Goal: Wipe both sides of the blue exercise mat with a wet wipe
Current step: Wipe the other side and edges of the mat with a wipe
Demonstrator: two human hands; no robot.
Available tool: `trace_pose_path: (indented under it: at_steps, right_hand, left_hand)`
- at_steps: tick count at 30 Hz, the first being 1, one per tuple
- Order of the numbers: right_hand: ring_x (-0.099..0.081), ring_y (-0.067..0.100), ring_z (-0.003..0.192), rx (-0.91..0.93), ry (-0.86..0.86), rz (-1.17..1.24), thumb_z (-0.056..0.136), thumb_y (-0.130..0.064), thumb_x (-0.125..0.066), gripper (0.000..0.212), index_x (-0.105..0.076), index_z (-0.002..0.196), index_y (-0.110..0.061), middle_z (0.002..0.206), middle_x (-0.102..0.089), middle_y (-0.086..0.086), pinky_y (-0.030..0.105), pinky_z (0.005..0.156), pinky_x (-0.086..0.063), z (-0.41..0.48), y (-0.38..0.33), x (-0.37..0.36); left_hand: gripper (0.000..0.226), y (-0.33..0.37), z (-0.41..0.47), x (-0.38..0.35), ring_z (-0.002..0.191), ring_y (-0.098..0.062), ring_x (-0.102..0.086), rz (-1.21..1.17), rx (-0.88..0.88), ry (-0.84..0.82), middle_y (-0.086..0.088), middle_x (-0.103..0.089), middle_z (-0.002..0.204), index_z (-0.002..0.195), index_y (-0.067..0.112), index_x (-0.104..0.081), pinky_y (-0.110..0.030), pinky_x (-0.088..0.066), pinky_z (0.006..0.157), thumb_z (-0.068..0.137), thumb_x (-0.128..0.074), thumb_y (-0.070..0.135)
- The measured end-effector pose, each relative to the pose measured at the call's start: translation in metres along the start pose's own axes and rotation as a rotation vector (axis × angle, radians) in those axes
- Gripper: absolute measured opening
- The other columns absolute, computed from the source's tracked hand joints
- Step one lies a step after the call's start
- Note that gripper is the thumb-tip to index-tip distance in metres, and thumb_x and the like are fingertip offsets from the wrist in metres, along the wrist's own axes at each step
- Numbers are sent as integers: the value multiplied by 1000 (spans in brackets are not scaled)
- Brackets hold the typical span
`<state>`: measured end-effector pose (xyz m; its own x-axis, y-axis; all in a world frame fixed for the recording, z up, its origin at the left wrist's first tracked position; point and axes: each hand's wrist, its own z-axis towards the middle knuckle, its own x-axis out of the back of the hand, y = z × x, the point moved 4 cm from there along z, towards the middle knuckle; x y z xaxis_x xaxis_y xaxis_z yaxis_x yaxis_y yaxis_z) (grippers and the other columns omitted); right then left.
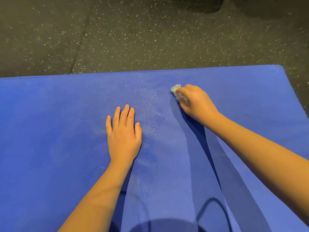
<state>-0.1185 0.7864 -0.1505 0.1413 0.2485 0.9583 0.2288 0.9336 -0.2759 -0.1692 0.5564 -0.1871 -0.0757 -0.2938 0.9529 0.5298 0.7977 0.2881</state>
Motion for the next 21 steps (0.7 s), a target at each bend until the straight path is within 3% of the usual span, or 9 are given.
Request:
trace_pose_path:
  at_steps: [3, 5, 7, 9, 14, 19, 21]
  right_hand:
    - [-45, 34, 66, -291, 185, 66, 82, 4, -49, 11, -60, 84, 3, 73, -42, 15, 34, 52, -29, -4, 27, -5]
    - [-42, 30, 60, -159, 214, 126, 78, 4, -49, 8, -57, 75, 2, 72, -41, 14, 32, 50, -29, -14, -4, -12]
    - [-46, 31, 59, 61, 113, 165, 84, -6, -49, 15, -57, 73, 1, 73, -47, 19, 32, 49, -34, -30, -37, -25]
    - [-47, 31, 58, 135, 36, 163, 86, -11, -48, 21, -58, 72, 2, 72, -49, 19, 32, 47, -35, -37, -44, -24]
    - [-40, 30, 55, -320, 298, 168, 84, -2, -54, 19, -55, 66, 4, 70, -39, 13, 30, 49, -26, -34, -9, -17]
    - [-46, 28, 60, 92, 63, 228, 91, -25, -44, 35, -58, 70, 0, 75, -51, 13, 27, 46, -30, -73, -56, -23]
    - [-44, 26, 61, 14, 129, 126, 92, -25, -48, 34, -59, 70, -2, 76, -51, 10, 26, 45, -28, -75, -39, -18]
  left_hand:
    - [54, -1, -2, 0, 142, -29, -32, 4, -5, 2, -7, -44, 149, 139, 9, -50, -53, -21, 116, 95, -29, 33]
    - [55, 0, -2, 0, 142, -28, -31, 13, -5, 7, -7, -44, 149, 139, 9, -50, -53, -21, 116, 95, -29, 33]
    - [55, 1, -2, 0, 142, -29, -32, 18, -1, 3, -8, -44, 148, 138, 9, -50, -53, -21, 115, 94, -29, 33]
    - [54, 1, -1, 0, 140, -31, -35, 43, -1, 2, -9, -46, 147, 137, 8, -51, -54, -23, 114, 94, -30, 33]
    - [49, 5, -3, 3, 119, -37, -51, 70, 7, 21, -16, -56, 130, 129, 4, -57, -52, -42, 97, 93, -35, 29]
    - [61, 4, -23, -3, 142, -37, -29, 11, -11, -18, -18, -37, 151, 141, 4, -45, -51, -21, 115, 95, -29, 40]
    - [61, 3, -23, -4, 143, -36, -27, 6, -5, -3, -17, -36, 152, 142, 4, -45, -50, -20, 116, 95, -29, 39]
